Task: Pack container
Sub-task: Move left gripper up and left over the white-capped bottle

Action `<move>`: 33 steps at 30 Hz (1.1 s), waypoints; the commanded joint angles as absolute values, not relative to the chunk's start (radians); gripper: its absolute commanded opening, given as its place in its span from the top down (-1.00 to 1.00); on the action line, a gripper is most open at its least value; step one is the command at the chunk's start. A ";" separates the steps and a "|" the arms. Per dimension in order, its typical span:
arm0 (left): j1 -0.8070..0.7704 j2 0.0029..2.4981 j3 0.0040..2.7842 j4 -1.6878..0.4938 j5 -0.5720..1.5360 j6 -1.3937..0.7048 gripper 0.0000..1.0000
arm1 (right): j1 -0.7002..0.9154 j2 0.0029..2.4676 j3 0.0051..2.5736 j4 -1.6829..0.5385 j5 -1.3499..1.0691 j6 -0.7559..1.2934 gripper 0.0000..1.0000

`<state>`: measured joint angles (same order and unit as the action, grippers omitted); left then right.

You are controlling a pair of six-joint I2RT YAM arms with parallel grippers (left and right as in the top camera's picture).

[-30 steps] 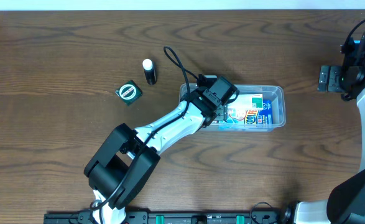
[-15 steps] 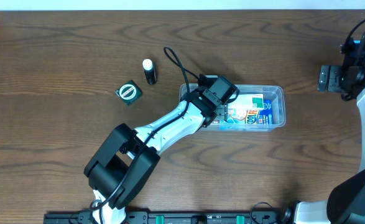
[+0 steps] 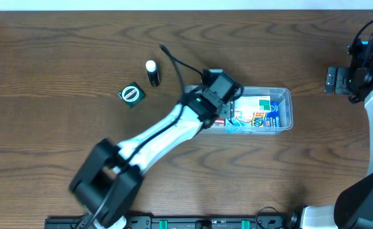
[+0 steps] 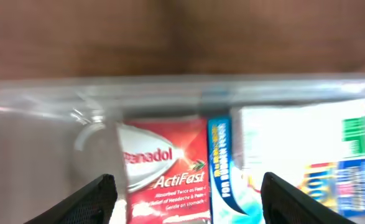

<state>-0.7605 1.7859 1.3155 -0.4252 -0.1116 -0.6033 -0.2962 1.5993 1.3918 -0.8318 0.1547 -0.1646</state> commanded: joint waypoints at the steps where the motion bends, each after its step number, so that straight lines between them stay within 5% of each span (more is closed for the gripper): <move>1: -0.734 1.673 1.328 -0.444 -0.188 -0.545 -0.51 | -0.300 1.577 1.395 -0.831 0.161 -0.150 -0.98; 14: -0.519 1.412 1.328 -0.478 -0.376 -0.426 -0.51 | -0.300 1.577 1.395 -0.831 0.161 -0.150 -0.98; 33: -0.310 1.636 1.328 -0.258 -0.232 -0.307 -0.53 | -0.300 1.577 1.395 -0.830 0.161 -0.150 -0.98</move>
